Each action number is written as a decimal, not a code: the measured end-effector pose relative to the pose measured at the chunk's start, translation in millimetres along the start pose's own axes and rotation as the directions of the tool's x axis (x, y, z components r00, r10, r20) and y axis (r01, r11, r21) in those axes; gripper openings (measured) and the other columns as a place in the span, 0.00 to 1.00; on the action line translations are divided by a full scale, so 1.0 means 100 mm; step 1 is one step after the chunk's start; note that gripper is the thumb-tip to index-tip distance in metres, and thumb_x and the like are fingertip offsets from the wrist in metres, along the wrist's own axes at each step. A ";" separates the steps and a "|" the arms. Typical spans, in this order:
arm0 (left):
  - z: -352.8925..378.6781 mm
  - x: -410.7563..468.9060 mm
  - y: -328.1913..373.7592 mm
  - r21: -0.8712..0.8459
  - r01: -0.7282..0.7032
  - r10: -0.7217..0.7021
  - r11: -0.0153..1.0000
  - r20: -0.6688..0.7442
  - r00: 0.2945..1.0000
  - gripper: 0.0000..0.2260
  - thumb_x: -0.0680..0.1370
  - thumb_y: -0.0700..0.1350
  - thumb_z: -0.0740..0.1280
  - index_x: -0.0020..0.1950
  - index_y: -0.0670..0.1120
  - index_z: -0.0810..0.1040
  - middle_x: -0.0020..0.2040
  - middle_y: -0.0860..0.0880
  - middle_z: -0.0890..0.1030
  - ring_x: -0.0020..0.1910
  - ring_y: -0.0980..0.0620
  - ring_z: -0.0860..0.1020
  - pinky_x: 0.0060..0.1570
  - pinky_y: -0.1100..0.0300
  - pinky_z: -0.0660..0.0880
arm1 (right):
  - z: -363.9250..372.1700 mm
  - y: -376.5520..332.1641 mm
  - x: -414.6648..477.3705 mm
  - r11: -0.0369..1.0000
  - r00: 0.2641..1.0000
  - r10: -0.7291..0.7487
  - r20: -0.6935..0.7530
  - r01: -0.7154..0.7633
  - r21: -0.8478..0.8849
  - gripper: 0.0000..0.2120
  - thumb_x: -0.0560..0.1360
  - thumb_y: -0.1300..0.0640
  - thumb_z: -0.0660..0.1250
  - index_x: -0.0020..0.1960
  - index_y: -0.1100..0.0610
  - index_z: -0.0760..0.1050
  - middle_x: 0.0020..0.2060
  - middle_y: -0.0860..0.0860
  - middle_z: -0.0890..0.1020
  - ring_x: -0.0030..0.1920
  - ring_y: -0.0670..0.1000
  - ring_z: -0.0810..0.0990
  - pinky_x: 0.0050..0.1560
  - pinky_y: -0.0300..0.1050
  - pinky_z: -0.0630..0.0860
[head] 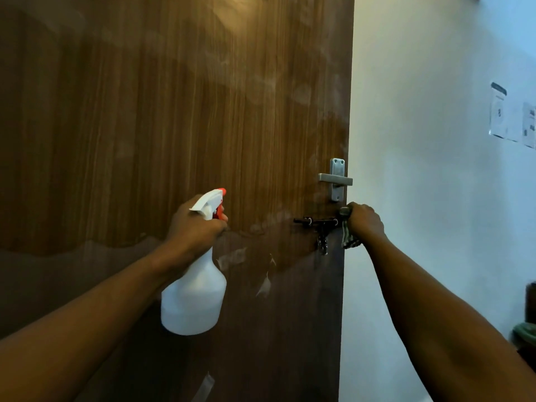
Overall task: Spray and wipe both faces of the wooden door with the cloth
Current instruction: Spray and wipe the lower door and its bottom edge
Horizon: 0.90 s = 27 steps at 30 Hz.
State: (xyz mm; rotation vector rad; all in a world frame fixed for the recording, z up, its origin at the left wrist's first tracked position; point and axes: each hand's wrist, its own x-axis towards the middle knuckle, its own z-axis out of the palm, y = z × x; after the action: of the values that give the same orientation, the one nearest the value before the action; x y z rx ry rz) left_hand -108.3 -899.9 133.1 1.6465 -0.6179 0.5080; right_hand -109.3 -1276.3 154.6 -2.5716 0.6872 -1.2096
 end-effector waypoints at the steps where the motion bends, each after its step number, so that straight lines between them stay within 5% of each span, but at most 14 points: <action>1: 0.04 -0.01 -0.01 0.001 0.004 -0.004 1.000 0.006 1.000 0.19 0.73 0.37 0.70 0.63 0.43 0.73 0.55 0.42 0.78 0.54 0.45 0.77 0.47 0.58 0.76 | -0.01 -0.02 0.01 1.000 1.000 0.008 0.016 -0.008 -0.017 0.11 0.81 0.60 0.58 0.60 0.57 0.75 0.49 0.56 0.78 0.46 0.56 0.76 0.44 0.47 0.70; 7: 0.25 -0.04 -0.03 0.007 0.009 -0.009 1.000 0.019 1.000 0.20 0.73 0.38 0.70 0.64 0.45 0.72 0.55 0.44 0.78 0.52 0.46 0.77 0.40 0.64 0.75 | -0.12 -0.03 0.09 0.966 0.982 0.171 0.077 -0.182 0.185 0.13 0.82 0.58 0.56 0.62 0.61 0.73 0.56 0.60 0.79 0.50 0.58 0.75 0.47 0.47 0.69; 11: 0.33 -0.08 -0.03 -0.003 0.010 -0.010 1.000 0.018 1.000 0.20 0.73 0.37 0.70 0.63 0.46 0.73 0.55 0.45 0.78 0.51 0.47 0.77 0.37 0.65 0.75 | 0.08 0.08 -0.05 0.871 0.930 0.358 0.087 -0.366 0.328 0.11 0.80 0.60 0.59 0.62 0.61 0.71 0.54 0.62 0.77 0.54 0.64 0.78 0.51 0.55 0.79; 17: 0.43 -0.11 -0.07 -0.025 0.042 -0.041 0.999 0.042 0.998 0.21 0.73 0.37 0.70 0.64 0.46 0.73 0.56 0.45 0.78 0.50 0.48 0.77 0.34 0.68 0.73 | 0.27 0.11 -0.08 0.777 0.936 0.342 0.080 -0.330 0.536 0.16 0.83 0.56 0.53 0.65 0.61 0.72 0.57 0.60 0.78 0.56 0.61 0.78 0.59 0.57 0.76; 24: 0.72 -0.10 -0.10 -0.064 0.053 -0.046 0.997 0.097 0.994 0.22 0.74 0.36 0.69 0.66 0.48 0.71 0.58 0.48 0.76 0.52 0.50 0.75 0.37 0.69 0.73 | 0.21 0.10 -0.16 0.819 0.975 0.217 0.057 -0.213 0.532 0.16 0.83 0.56 0.52 0.64 0.58 0.74 0.57 0.58 0.79 0.53 0.57 0.77 0.57 0.53 0.75; 27: 0.90 -0.15 -0.12 -0.071 0.071 -0.061 0.995 0.132 0.989 0.24 0.74 0.35 0.68 0.68 0.49 0.69 0.57 0.50 0.74 0.51 0.51 0.74 0.38 0.68 0.73 | 0.22 0.20 -0.18 0.786 0.953 0.302 0.022 -0.262 0.560 0.14 0.83 0.57 0.54 0.66 0.57 0.69 0.54 0.55 0.76 0.51 0.57 0.76 0.53 0.54 0.78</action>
State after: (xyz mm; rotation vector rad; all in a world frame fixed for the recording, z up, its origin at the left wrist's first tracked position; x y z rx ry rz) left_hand -112.8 -985.3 100.3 1.6315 -0.6682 0.3278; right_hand -108.9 -1284.2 121.2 -1.8758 0.5921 -1.1842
